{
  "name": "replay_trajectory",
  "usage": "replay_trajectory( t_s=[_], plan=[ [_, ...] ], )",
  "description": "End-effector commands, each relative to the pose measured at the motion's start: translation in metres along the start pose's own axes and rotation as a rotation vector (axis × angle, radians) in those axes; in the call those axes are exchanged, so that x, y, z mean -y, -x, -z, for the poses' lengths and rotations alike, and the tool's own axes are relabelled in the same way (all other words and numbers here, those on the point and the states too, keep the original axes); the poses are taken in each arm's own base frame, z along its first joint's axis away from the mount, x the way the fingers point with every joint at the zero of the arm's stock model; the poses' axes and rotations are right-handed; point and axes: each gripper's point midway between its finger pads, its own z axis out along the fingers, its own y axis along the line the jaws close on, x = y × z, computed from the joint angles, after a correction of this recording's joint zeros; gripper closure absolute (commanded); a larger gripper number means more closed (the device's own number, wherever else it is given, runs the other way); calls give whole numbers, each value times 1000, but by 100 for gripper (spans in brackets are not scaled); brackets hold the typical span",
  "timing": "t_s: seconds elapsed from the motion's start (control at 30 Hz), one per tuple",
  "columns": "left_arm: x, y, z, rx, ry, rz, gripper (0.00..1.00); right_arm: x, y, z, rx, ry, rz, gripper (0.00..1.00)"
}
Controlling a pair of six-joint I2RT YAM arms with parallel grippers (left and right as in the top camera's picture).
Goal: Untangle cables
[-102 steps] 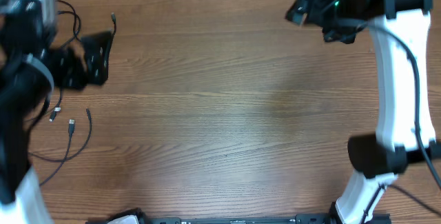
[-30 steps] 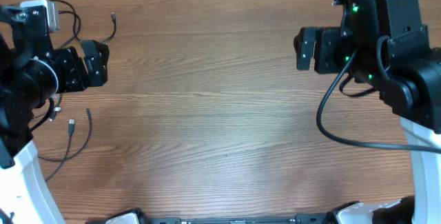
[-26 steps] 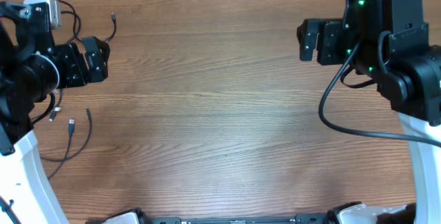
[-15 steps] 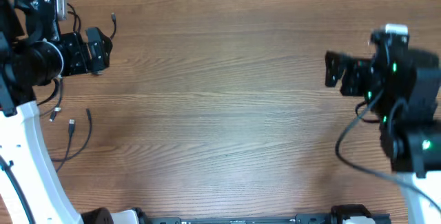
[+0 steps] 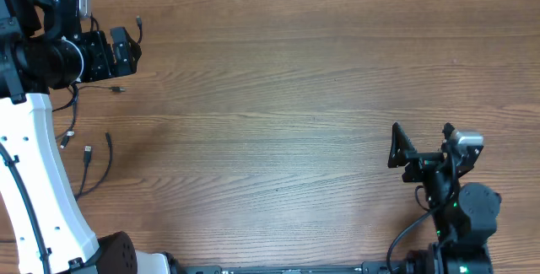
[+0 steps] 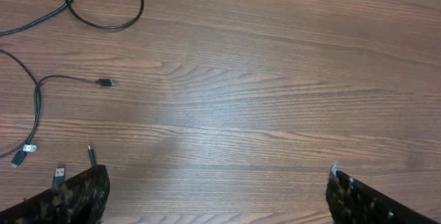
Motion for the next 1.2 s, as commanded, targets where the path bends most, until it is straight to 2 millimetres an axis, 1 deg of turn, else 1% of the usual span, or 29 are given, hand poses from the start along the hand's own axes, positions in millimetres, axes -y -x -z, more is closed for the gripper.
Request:
replay_trajectory(
  t_s=[0.0,0.2,0.37,0.47,0.57,0.73,0.97,1.17],
  plan=[
    [-2,1,-5,-8,-1,12,0,2,-9,2,47,7,5,0],
    [-3,1,-7,-12,0,14,0,2,-19,5,128,24,13,0],
    [-3,1,-7,-12,0,14,0,1,-28,6,137,37,16,0],
    [-3,1,-7,-12,0,14,0,1,-39,5,137,44,16,0],
    [-3,1,-7,-12,0,14,0,-3,-40,6,129,60,17,0],
    [-3,1,-7,-12,0,14,0,-1,-41,5,127,51,22,0],
    [-3,1,-7,-12,0,14,0,-1,-41,5,128,40,175,0],
    [-3,1,-7,-12,0,14,0,2,-41,5,128,20,174,0]
  ],
)
